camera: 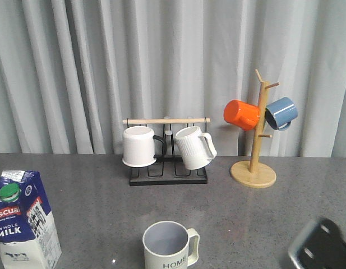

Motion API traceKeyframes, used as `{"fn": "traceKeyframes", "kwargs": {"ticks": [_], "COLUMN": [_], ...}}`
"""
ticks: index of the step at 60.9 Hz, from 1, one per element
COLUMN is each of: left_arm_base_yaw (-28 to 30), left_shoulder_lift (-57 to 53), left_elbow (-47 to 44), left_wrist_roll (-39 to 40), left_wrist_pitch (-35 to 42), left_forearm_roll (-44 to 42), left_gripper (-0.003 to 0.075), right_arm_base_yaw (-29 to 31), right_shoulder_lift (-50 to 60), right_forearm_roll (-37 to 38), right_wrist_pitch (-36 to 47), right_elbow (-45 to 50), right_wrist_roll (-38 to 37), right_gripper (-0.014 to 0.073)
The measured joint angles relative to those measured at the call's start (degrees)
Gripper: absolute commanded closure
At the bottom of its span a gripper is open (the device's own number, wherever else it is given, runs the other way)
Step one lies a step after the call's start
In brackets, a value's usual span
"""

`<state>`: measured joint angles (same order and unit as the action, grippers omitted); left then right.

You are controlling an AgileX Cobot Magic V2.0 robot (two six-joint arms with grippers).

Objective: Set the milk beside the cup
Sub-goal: 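Withdraw the right gripper away from the mug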

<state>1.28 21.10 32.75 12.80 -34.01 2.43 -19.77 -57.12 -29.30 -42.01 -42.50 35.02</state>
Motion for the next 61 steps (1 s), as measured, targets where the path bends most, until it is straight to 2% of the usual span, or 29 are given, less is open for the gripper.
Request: {"fn": "traceKeyframes", "kwargs": {"ticks": [12, 24, 35, 50, 61], "left_arm_base_yaw": [0.0, 0.0, 0.0, 0.0, 0.0], "left_shoulder_lift": [0.0, 4.0, 15.2, 31.9, 41.6], "left_elbow": [0.2, 5.8, 16.8, 36.1, 49.3], "left_wrist_roll": [0.0, -0.8, -6.4, -10.2, -11.7], "left_wrist_pitch": [-4.0, -9.1, -19.0, -31.9, -36.8], "left_forearm_roll": [0.0, 0.0, 0.0, 0.0, 0.0], "left_gripper": [0.0325, 0.0223, 0.016, 0.0158, 0.0158], "right_arm_base_yaw": [0.0, 0.0, 0.0, 0.0, 0.0], "right_shoulder_lift": [11.6, 15.8, 16.0, 16.0, 16.0], "right_forearm_roll": [4.9, 8.1, 8.7, 8.7, 8.7], "right_wrist_pitch": [4.4, 5.7, 6.4, 6.6, 6.6], "right_elbow": [9.9, 15.2, 16.7, 16.7, 16.7], "right_wrist_roll": [0.0, -2.1, -3.6, -4.9, -5.1], "right_gripper": [0.0599, 0.0599, 0.0599, 0.0599, 0.0599]}}
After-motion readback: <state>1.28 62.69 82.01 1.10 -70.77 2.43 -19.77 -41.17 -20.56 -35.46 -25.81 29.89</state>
